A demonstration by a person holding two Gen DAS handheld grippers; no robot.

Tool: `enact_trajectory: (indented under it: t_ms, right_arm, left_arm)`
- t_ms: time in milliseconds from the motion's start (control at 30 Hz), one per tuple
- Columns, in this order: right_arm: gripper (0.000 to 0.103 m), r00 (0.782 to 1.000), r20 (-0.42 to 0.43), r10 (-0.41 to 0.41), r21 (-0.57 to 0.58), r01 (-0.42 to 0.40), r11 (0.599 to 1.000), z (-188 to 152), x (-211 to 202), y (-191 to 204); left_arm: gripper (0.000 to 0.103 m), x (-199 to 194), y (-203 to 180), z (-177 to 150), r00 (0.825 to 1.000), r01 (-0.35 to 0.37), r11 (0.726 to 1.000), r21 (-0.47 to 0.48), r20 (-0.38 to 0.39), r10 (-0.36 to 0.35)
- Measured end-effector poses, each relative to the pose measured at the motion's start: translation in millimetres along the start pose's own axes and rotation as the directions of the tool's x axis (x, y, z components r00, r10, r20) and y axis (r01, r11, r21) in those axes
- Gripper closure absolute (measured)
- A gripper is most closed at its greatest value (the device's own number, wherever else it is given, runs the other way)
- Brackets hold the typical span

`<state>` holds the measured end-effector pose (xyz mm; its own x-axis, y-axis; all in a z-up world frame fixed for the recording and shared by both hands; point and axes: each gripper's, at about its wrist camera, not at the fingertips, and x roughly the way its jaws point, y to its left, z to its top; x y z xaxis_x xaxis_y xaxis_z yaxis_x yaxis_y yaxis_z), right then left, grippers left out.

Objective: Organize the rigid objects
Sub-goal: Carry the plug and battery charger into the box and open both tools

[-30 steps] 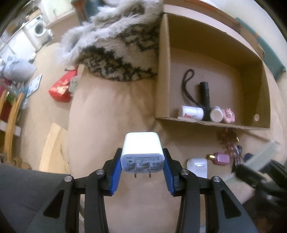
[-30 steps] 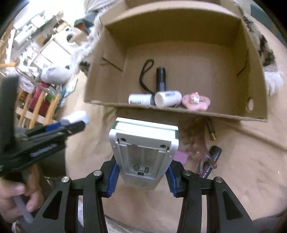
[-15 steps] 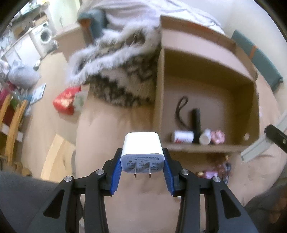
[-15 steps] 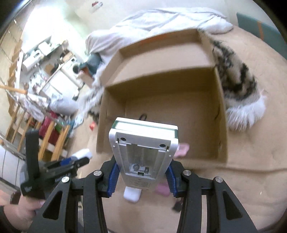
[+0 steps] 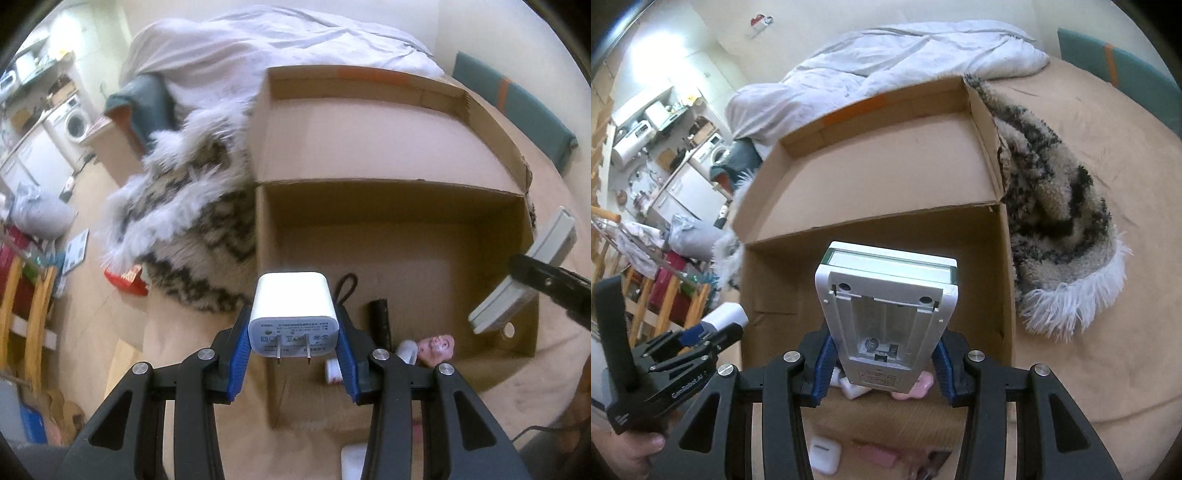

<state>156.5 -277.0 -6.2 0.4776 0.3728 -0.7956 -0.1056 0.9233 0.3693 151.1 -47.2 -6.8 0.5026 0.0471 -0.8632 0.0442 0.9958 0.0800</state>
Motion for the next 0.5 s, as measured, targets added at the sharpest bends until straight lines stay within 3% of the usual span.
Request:
enact_trajectory:
  t_ms: [267,500]
  right_arm:
    - [0.055,0.998,-0.046,-0.036,-0.039,0.034,0.999,-7.4,29.2,1.9]
    - [0.055,0.994,-0.094,-0.063,-0.064,0.057,0.996,-14.4,50.4,5.1]
  left_arm:
    - [0.065,22.3,-15.5,-4.3,0.999,0.021,0.999,0.037,0.027,-0.022]
    - [0.065,37.9,-16.7,-9.3,0.998,0.055,0.998,0.035,-0.010,-0.054]
